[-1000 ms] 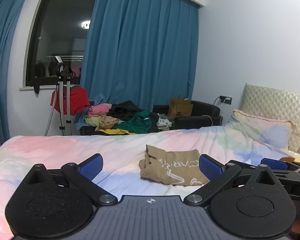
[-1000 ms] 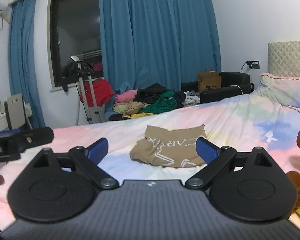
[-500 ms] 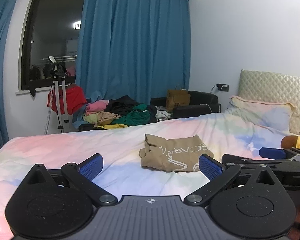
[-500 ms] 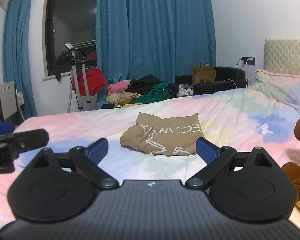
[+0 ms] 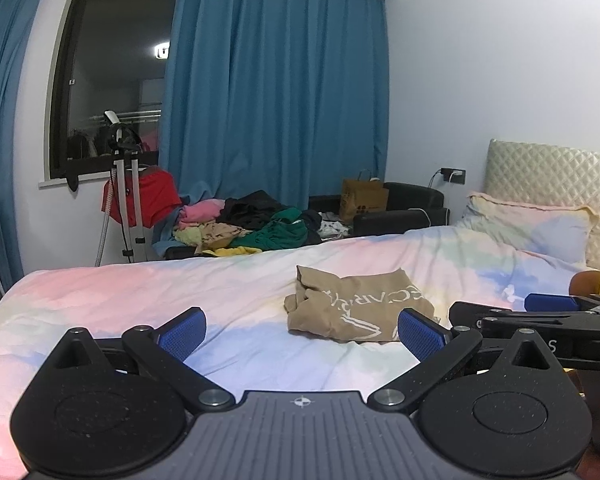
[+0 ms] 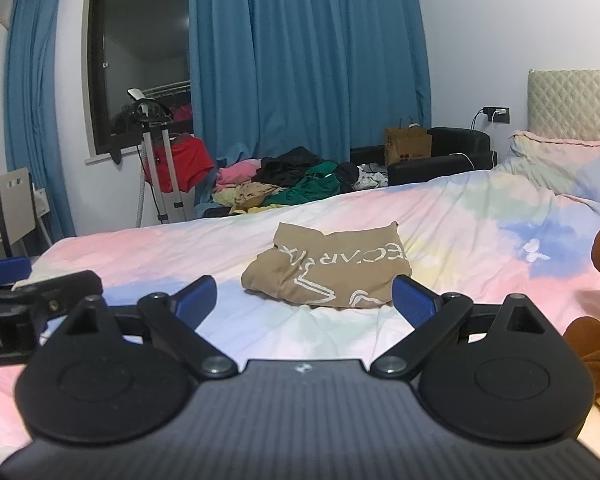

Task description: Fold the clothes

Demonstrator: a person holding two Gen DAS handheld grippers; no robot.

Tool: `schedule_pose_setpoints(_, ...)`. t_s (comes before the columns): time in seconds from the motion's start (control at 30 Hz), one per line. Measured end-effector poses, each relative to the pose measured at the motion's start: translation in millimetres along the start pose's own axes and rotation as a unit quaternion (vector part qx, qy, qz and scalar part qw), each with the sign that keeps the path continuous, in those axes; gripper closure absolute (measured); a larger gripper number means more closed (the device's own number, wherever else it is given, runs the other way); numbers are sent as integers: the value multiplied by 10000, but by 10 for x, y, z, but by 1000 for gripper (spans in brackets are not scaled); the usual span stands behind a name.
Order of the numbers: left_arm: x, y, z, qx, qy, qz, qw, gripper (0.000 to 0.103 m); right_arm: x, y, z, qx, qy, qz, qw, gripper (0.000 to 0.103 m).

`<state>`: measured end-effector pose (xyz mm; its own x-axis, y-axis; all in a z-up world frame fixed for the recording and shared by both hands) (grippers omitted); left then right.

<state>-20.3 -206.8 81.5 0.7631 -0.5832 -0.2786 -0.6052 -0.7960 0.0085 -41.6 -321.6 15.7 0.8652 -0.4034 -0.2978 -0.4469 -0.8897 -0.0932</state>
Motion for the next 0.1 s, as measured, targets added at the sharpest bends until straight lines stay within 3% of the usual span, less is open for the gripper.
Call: schedule_pose_setpoints(0.1, 1, -13, -10, -31, 2, -8, 10000, 0, 12, -19, 6, -56, -22, 16, 10000, 7)
Point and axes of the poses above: each gripper's, at about its wrist camera, not at the fingertips, and x roughly the way its jaws point, y to its right, z to its underside, the point moved 7 cm from there along x, roughly the way its jaws point, and after that the axes turned 1 degree about -x, right-handed, at the moved point
